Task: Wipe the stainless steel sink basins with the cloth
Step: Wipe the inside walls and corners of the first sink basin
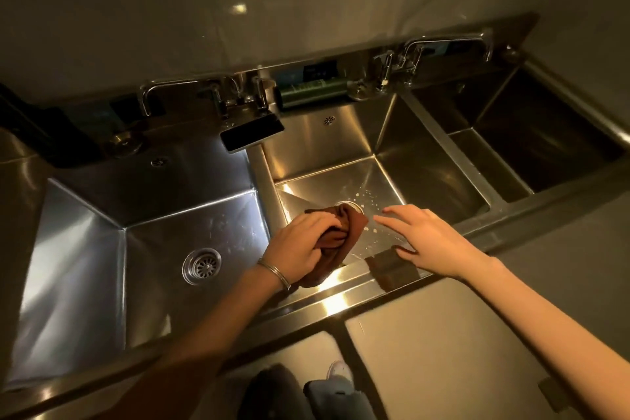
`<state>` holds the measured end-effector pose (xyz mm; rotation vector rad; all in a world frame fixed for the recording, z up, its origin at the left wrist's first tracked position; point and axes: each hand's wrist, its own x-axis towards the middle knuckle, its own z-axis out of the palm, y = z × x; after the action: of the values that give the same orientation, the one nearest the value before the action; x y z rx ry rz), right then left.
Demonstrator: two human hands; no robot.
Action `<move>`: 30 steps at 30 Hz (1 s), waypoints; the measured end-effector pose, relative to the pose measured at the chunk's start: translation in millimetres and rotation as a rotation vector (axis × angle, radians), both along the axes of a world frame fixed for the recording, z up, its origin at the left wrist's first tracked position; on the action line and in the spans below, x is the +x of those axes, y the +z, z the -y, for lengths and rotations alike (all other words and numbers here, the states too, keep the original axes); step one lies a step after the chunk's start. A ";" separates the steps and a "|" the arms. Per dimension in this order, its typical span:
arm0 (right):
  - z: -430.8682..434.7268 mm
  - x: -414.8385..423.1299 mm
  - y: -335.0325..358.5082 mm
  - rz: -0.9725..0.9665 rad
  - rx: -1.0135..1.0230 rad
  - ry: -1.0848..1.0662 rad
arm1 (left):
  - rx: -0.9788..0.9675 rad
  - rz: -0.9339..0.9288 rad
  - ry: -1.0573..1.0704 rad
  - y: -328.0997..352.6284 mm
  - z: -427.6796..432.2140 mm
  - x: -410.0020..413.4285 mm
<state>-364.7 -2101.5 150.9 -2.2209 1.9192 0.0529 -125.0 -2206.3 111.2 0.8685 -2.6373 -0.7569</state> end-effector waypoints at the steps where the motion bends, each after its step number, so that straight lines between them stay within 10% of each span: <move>1: 2.2 -2.3 0.0 0.025 -0.002 0.000 | 0.022 -0.006 0.026 -0.6 -1.1 -4.2; 14: 63.4 14.0 -38.1 0.390 0.171 0.083 | 0.125 -0.139 0.065 -14.6 3.3 -34.7; 30: 103.8 -46.9 -68.4 -0.027 0.025 0.181 | 0.067 0.227 0.385 -43.6 40.5 -17.9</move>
<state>-411.6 -2205.3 82.5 -2.3825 1.7146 0.1335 -142.9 -2246.8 67.6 1.5044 -2.5171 -0.6796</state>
